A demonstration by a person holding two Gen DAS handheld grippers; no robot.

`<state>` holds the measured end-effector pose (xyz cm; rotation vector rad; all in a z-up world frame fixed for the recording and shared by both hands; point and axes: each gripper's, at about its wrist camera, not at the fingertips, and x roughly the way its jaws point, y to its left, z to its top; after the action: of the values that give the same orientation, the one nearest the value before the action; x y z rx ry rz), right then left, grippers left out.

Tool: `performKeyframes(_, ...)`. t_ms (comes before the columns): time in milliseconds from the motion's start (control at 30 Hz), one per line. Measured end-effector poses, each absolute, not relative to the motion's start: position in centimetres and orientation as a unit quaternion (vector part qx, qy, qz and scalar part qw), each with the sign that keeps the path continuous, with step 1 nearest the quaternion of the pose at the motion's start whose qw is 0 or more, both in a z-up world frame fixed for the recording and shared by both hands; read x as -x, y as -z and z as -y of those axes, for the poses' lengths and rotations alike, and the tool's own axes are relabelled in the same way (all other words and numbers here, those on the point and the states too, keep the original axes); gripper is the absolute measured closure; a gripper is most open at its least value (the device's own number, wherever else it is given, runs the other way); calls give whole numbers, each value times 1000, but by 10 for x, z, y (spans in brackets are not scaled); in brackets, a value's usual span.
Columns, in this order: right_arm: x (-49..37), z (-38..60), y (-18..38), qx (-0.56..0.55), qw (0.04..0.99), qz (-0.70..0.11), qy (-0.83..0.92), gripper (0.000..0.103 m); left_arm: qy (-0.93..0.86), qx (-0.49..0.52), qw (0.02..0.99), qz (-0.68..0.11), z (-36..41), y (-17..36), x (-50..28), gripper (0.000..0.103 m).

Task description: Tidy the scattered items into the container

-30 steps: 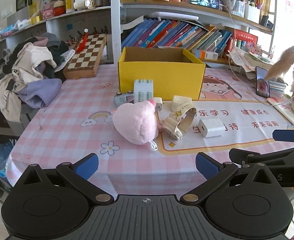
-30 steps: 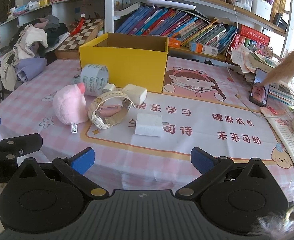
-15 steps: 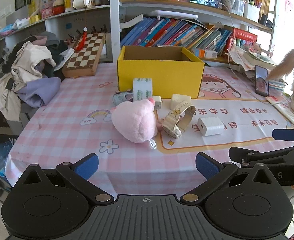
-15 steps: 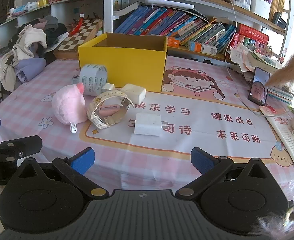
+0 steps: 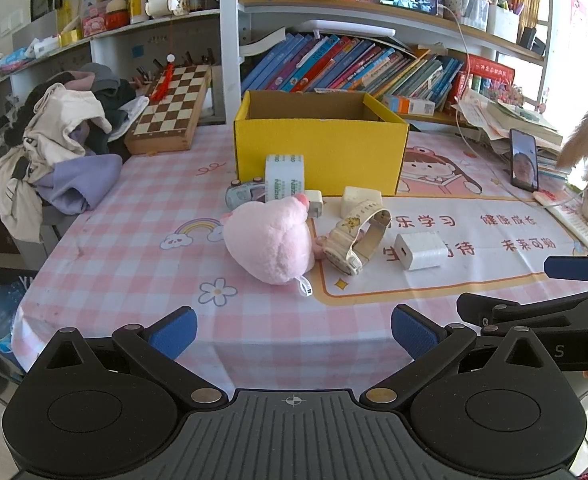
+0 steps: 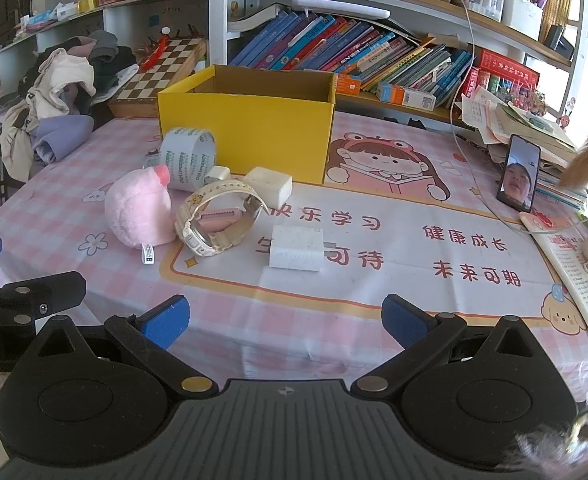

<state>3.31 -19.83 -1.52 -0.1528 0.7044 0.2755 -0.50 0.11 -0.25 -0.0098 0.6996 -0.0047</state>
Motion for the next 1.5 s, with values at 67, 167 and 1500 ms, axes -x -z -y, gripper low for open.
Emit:
performKeyframes(67, -33, 198, 16, 74, 927, -343, -134, 0, 2, 4, 940, -342, -1, 2, 5, 0)
performKeyframes(167, -32, 198, 16, 75, 927, -342, -135, 0, 2, 2, 940, -342, 0, 2, 5, 0)
performKeyframes(1500, -30, 191, 14, 83, 926, -339, -142, 0, 2, 17, 940, -340, -11, 2, 9, 0)
